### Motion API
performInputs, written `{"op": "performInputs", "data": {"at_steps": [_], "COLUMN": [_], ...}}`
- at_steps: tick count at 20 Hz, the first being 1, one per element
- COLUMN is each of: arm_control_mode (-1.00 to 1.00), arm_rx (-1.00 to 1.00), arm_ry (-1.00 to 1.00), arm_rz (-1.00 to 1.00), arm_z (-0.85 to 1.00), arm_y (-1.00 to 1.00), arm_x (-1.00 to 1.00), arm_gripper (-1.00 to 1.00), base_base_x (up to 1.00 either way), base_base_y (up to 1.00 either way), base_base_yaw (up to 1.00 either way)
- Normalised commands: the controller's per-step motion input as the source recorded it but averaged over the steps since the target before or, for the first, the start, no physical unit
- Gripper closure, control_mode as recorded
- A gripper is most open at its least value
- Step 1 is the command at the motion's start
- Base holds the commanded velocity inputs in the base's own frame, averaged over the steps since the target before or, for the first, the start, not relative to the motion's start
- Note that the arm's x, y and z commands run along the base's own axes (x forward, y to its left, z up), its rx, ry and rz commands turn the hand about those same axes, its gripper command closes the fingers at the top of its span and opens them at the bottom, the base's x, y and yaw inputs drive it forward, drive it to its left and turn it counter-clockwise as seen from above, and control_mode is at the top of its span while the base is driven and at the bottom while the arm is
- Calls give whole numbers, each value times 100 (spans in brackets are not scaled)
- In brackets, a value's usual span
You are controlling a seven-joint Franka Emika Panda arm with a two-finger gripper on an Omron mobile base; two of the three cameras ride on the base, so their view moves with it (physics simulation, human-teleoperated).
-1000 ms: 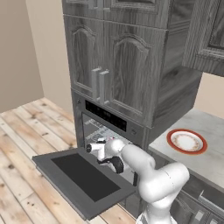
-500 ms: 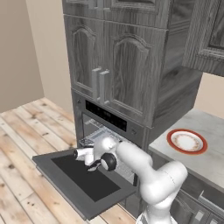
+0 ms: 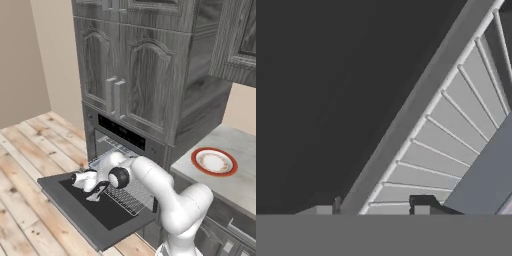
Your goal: Take the baked cake out of the oven and place it on the plate for cooling. Then close the oven door.
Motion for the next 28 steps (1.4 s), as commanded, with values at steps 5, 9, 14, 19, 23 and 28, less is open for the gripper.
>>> {"op": "performInputs", "data": {"at_steps": [5, 9, 14, 19, 23, 28], "arm_control_mode": [-100, -100, -100, -100, -100, -100], "arm_rx": [12, 10, 5, 0, 0, 0], "arm_ry": [29, 23, 3, -3, -6, 0], "arm_rz": [0, 0, 0, -4, -9, -15], "arm_z": [37, 33, 53, 78, 98, 88], "arm_y": [44, 46, 32, 16, 0, -17], "arm_x": [-49, -54, -64, -60, -43, -4], "arm_gripper": [100, 100, 100, -100, -100, -100], "base_base_x": [0, 0, 0, 0, 0, 0], "base_base_y": [0, 0, 0, 0, 0, 0], "base_base_yaw": [0, 0, 0, 0, 0, 0]}}
